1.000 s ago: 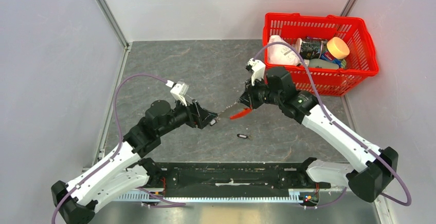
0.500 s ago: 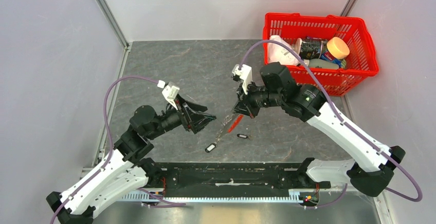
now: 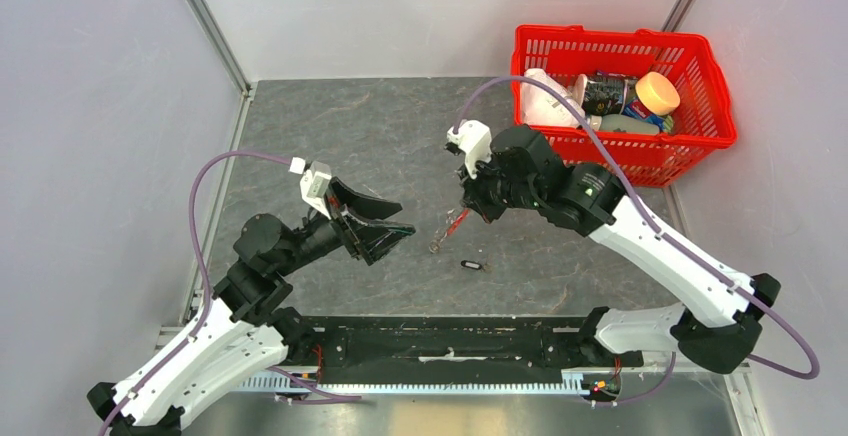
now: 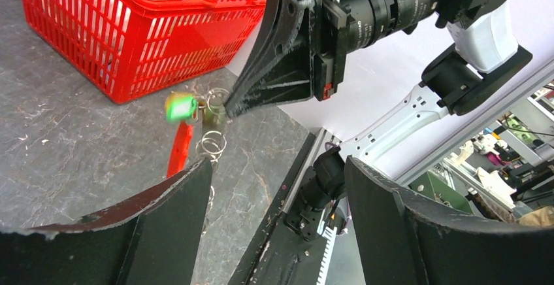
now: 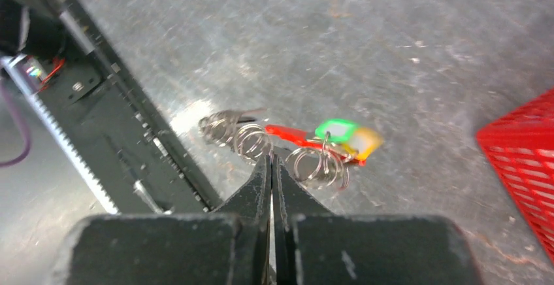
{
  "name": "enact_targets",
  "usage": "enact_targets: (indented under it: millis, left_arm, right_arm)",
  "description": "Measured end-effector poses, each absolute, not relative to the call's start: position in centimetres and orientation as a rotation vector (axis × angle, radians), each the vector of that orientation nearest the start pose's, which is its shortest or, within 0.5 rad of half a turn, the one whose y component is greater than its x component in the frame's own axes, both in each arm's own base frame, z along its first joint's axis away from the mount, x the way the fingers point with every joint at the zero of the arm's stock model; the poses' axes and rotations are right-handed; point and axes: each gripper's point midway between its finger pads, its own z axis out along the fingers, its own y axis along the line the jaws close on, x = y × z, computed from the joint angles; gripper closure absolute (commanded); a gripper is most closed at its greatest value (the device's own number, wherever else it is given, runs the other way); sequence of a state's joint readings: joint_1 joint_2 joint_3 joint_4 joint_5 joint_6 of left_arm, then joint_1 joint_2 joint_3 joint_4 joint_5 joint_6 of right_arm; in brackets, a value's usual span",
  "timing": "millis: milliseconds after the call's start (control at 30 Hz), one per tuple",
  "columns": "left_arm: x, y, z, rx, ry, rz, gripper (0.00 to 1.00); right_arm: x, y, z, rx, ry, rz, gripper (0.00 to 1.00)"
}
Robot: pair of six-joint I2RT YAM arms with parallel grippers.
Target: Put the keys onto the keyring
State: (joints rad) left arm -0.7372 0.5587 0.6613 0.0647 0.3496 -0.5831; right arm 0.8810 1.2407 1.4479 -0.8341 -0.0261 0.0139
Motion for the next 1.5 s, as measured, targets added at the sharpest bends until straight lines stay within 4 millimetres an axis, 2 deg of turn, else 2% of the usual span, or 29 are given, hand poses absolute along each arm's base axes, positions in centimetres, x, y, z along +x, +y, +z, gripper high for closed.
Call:
enact_targets:
  millis: [167,433,700,1033,1267,1500]
  left_arm:
    - [14.3,-24.1,34.2,0.434,1.493,-1.319,0.19]
    - [13.3,-24.4,34.8,0.492,1.458,-1.359,0.19]
    - [12.0,-24.9,36.2,0.577,1.369,-1.416,0.23]
    - [10.5,-26.1,37.3,0.715,1.237,-1.495,0.29]
    - [10.0,-26.9,37.8,0.769,1.185,-1.550,0.36]
    - [9.7,-27.3,38.2,0.793,1.156,-1.595,0.44]
  right_arm:
    - [18.9,28.1,28.3,-1.087,2.051,0.633,1.00]
    - [15.5,29.1,30.5,-1.176,1.966,0.831,1.00]
    - [13.6,29.8,32.7,-1.233,1.898,0.967,1.00]
    - [10.9,30.3,36.6,-1.286,1.787,1.148,1.00]
    - [9.4,30.4,37.8,-1.295,1.766,1.254,1.00]
    - [9.0,30.4,38.9,-1.268,1.743,1.294,1.00]
